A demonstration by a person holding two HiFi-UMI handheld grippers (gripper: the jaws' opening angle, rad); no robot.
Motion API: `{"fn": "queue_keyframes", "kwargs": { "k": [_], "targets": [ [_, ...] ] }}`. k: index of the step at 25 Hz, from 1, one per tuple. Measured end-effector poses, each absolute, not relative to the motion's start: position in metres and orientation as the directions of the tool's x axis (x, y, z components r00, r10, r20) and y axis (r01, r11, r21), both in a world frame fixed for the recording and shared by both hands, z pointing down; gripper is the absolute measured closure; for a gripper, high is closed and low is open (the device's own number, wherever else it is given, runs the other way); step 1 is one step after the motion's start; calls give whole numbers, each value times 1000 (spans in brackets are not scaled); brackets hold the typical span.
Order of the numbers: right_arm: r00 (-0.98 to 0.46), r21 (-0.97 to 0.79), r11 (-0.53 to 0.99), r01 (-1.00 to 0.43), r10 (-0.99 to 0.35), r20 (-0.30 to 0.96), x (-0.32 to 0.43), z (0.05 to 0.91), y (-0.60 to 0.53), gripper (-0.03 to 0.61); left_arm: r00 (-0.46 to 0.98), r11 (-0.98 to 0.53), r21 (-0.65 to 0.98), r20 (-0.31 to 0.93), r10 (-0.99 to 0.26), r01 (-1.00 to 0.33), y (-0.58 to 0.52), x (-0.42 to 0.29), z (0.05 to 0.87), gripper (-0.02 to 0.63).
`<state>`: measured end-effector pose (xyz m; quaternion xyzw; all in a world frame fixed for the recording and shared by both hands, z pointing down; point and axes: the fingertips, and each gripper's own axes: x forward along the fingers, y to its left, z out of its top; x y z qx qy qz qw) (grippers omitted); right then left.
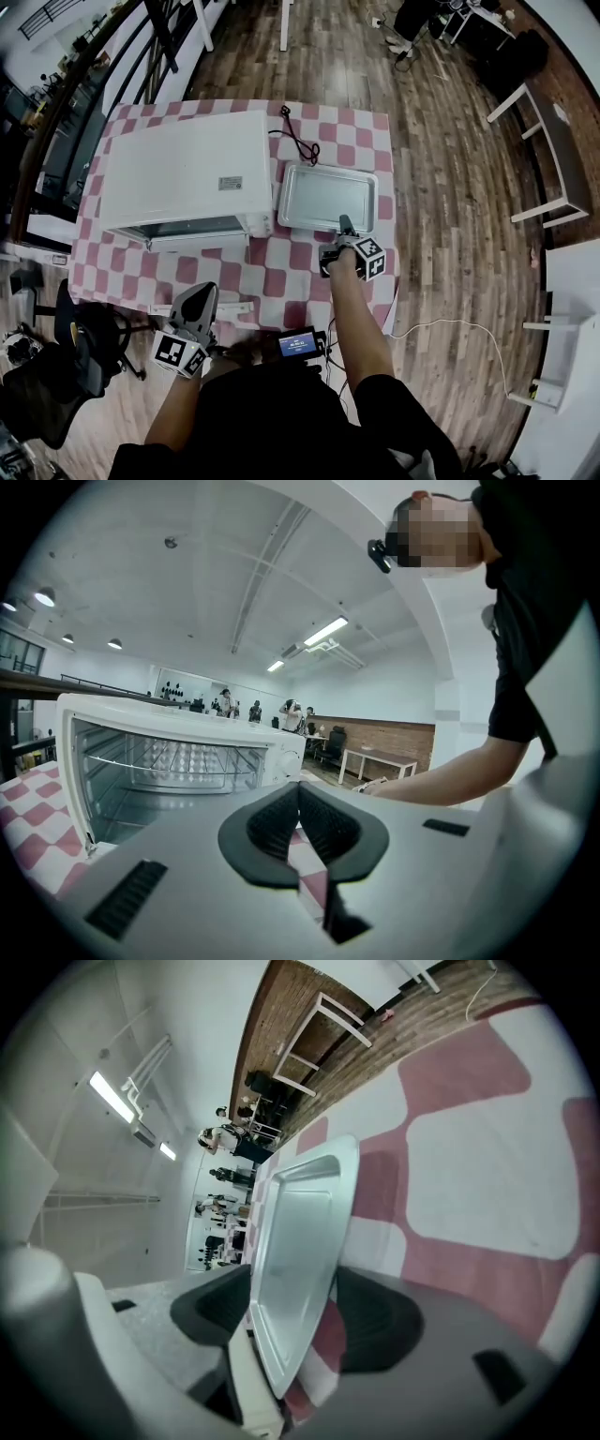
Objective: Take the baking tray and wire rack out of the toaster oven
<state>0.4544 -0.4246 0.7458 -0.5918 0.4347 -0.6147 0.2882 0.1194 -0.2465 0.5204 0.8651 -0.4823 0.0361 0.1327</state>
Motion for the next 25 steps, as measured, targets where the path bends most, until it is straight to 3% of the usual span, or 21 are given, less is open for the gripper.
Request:
{"fn": "queue_keyframes", "kwargs": {
  "k": [3, 6, 14, 19, 25],
  "targets": [
    [-120, -877, -459, -140, -872, 475, 456, 742, -411, 307, 538, -504, 202, 181, -824, -840, -244, 119, 521, 621],
    [-142, -919, -379, -106, -909, 391, 451, 725, -400, 307, 544, -509, 213, 166, -822, -834, -242, 116, 520, 621],
    [-307, -986, 156, -63, -943, -129, 398, 612, -360, 341, 583, -546, 258, 89, -808, -797, -244, 98, 511, 621],
    [-421, -859, 418, -294, -864, -276, 348, 534, -314, 384, 622, -595, 252, 39, -782, -764, -236, 77, 493, 621],
    [-535, -562, 571, -598, -807, -251, 262, 464, -252, 474, 675, -661, 227, -24, -738, -715, -219, 39, 471, 621]
  ]
}}
